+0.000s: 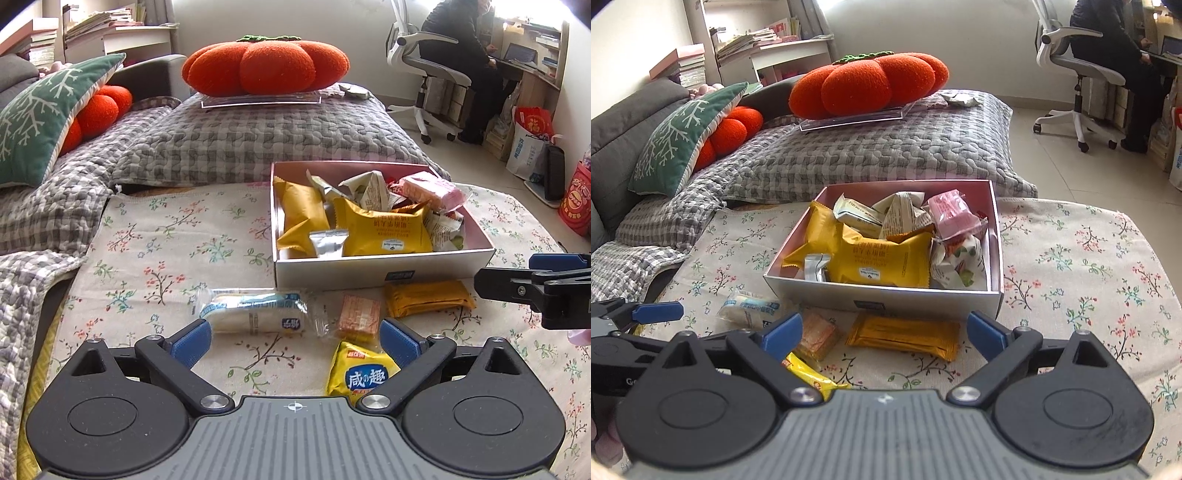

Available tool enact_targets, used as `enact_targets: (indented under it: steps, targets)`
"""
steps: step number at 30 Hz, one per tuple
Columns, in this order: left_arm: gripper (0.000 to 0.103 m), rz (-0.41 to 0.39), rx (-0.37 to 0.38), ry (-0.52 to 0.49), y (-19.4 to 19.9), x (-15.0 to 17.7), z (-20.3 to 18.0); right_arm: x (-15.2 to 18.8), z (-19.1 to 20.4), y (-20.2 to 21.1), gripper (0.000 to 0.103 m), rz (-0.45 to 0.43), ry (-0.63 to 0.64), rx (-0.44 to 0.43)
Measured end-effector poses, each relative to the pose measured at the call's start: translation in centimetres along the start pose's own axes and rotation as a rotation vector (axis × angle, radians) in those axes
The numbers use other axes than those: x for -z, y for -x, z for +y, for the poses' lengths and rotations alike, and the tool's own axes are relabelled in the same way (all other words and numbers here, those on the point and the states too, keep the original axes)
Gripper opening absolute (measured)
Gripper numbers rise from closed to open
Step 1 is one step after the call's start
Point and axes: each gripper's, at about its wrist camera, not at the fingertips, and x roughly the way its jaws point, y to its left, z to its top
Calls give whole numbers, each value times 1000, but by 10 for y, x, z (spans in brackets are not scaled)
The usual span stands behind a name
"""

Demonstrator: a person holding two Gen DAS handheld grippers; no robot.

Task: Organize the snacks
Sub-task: 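Withdraw both grippers from the box toward the remaining snacks, then grasp the white bread roll with the left gripper while the right approaches the yellow cracker pack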

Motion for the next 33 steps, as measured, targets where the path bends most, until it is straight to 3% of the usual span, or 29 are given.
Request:
enact_targets:
  steps: [16,21,27,33]
  targets:
    - [99,1,-65,-11,-15,18,21,24,-2,-2,97,8,17,28]
    - [99,45,-76,-35,-36,21,31,29,1,-13,97,11,14,4]
    - [99,21,-68,-147,-57,15,34,41,17,-36,97,74,66,-45]
    - [99,-34,33,-378,-70,2,20,51,39,-46,96,118,127,-125]
